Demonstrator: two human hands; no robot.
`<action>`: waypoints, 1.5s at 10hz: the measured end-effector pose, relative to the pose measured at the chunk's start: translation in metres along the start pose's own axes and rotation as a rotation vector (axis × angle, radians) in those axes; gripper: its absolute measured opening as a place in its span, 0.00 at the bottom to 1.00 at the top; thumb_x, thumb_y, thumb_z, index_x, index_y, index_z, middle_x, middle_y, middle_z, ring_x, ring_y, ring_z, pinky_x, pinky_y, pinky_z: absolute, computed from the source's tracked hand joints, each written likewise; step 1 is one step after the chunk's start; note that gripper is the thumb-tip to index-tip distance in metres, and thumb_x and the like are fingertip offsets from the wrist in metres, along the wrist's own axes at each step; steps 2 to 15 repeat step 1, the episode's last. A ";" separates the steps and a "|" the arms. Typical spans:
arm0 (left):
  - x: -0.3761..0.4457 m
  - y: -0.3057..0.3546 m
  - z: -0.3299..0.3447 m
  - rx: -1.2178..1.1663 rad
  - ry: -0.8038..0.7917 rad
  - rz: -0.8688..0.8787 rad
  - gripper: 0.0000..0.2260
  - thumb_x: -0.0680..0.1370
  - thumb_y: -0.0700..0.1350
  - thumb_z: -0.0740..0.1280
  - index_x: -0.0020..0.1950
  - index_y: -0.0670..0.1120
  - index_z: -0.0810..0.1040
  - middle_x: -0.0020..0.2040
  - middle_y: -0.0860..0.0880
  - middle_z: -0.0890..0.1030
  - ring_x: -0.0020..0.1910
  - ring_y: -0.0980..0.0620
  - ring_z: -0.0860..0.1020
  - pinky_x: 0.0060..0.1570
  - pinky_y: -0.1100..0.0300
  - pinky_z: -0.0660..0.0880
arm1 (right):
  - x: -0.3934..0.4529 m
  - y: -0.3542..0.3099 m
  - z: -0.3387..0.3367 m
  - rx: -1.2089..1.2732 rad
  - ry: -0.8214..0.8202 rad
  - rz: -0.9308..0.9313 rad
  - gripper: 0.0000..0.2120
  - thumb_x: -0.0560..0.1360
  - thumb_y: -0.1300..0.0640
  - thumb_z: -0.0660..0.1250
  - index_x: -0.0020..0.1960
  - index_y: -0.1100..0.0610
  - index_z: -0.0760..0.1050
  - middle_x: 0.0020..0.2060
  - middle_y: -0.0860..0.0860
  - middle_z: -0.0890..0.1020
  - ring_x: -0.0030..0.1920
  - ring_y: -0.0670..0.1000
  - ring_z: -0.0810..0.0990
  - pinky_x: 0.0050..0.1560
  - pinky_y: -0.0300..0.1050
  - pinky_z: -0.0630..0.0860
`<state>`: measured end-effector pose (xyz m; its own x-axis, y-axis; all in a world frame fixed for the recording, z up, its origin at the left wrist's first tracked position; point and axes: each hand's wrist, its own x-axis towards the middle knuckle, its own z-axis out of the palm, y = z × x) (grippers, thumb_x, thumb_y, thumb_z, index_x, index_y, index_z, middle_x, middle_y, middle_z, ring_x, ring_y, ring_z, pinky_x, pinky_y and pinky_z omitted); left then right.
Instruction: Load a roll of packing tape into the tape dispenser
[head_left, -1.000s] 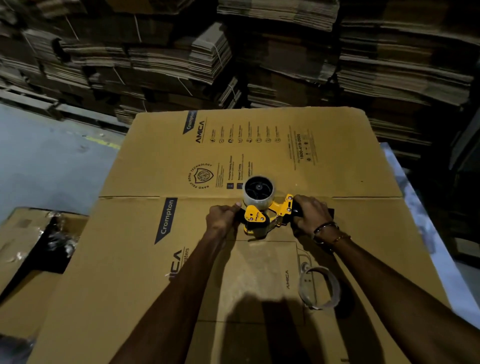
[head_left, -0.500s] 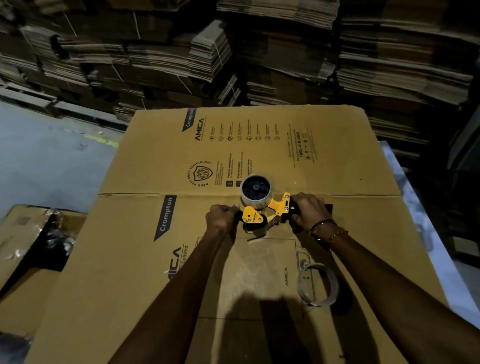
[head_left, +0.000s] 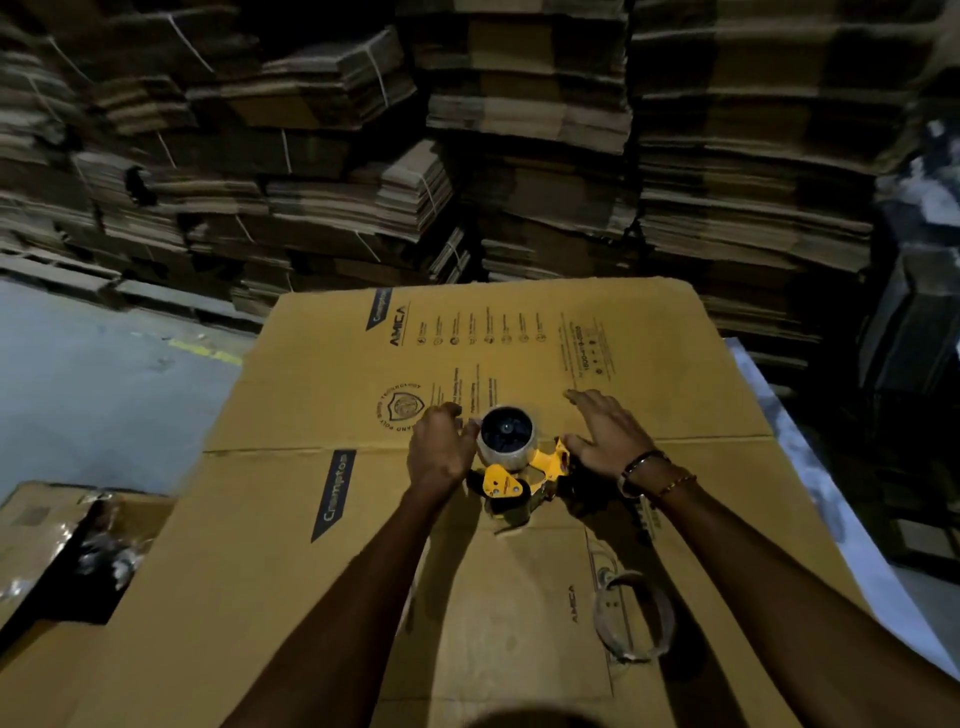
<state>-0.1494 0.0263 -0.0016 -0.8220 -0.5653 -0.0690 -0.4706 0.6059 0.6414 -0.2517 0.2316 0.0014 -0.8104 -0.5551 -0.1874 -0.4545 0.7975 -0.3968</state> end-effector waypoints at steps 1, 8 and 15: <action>0.006 0.018 -0.024 0.174 0.148 0.150 0.19 0.81 0.50 0.64 0.68 0.42 0.74 0.66 0.42 0.76 0.63 0.40 0.74 0.56 0.49 0.73 | 0.004 -0.016 -0.021 -0.050 0.142 -0.046 0.33 0.79 0.50 0.66 0.79 0.56 0.57 0.76 0.55 0.64 0.75 0.58 0.63 0.72 0.51 0.64; 0.006 0.018 -0.024 0.174 0.148 0.150 0.19 0.81 0.50 0.64 0.68 0.42 0.74 0.66 0.42 0.76 0.63 0.40 0.74 0.56 0.49 0.73 | 0.004 -0.016 -0.021 -0.050 0.142 -0.046 0.33 0.79 0.50 0.66 0.79 0.56 0.57 0.76 0.55 0.64 0.75 0.58 0.63 0.72 0.51 0.64; 0.006 0.018 -0.024 0.174 0.148 0.150 0.19 0.81 0.50 0.64 0.68 0.42 0.74 0.66 0.42 0.76 0.63 0.40 0.74 0.56 0.49 0.73 | 0.004 -0.016 -0.021 -0.050 0.142 -0.046 0.33 0.79 0.50 0.66 0.79 0.56 0.57 0.76 0.55 0.64 0.75 0.58 0.63 0.72 0.51 0.64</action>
